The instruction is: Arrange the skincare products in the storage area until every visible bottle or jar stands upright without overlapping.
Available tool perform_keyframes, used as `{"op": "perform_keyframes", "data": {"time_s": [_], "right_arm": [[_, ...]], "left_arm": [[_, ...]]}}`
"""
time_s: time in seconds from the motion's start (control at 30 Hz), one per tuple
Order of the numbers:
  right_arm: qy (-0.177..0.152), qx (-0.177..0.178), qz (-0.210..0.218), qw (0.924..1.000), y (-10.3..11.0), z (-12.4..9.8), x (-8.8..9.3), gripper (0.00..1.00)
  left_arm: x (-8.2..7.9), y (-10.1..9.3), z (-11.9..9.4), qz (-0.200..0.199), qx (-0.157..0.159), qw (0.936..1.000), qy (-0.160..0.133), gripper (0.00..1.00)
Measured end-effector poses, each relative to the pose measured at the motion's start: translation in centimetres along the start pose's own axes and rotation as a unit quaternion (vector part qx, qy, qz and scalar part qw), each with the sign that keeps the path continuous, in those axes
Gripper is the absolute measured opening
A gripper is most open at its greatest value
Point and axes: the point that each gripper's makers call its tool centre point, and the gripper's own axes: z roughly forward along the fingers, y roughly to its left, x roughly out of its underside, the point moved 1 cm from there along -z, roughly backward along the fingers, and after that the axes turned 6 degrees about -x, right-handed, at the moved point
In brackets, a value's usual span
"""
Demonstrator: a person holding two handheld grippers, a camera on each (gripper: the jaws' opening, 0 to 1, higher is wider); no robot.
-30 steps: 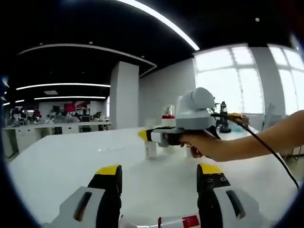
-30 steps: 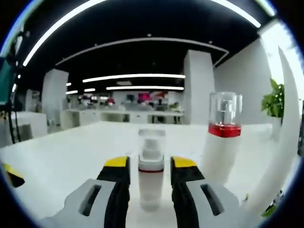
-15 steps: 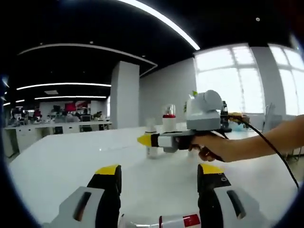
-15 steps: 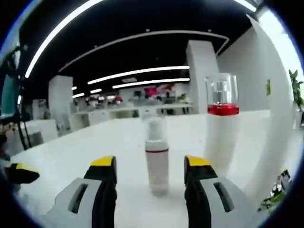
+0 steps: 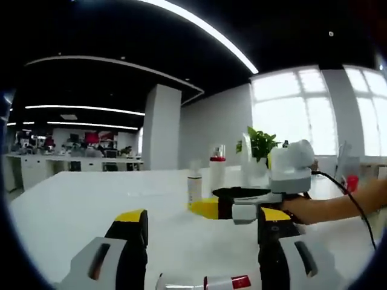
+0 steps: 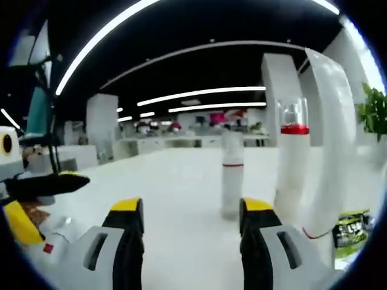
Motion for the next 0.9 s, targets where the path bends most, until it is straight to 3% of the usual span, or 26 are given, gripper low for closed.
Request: {"op": "perform_keyframes", "data": {"time_s": [0.13, 0.23, 0.43, 0.6, 0.77, 0.9], "right_arm": [[-0.005, -0.016, -0.016, 0.9997, 1.0, -1.8, 0.6, 0.62], [-0.016, -0.03, -0.066, 0.9972, 2.3, -3.1, -0.1, 0.63], [0.0, -0.06, -0.027, 0.9978, 4.1, -4.9, 0.2, 0.67], [-0.027, -0.079, -0.012, 0.9964, 5.3, -7.6, -1.3, 0.72], [-0.03, -0.088, -0.005, 0.9957, 5.1, -7.3, -0.9, 0.75], [-0.02, -0.102, -0.004, 0.9946, 6.1, -7.2, -0.4, 0.75]], "left_arm": [[-0.3, 0.5, -0.2, -0.006, -0.016, 0.9998, -0.006, 0.8], [-0.4, 1.0, -0.3, -0.012, -0.025, 0.9996, -0.011, 0.83], [-0.8, 1.9, -0.8, -0.009, -0.045, 0.9988, -0.017, 0.91], [-2.7, 2.7, -2.0, -0.025, -0.047, 0.9979, -0.037, 0.99], [-3.1, 3.2, -2.1, -0.017, -0.053, 0.9975, -0.043, 1.0], [-2.1, 3.9, -2.1, -0.013, -0.043, 0.9989, 0.011, 1.0]]}}
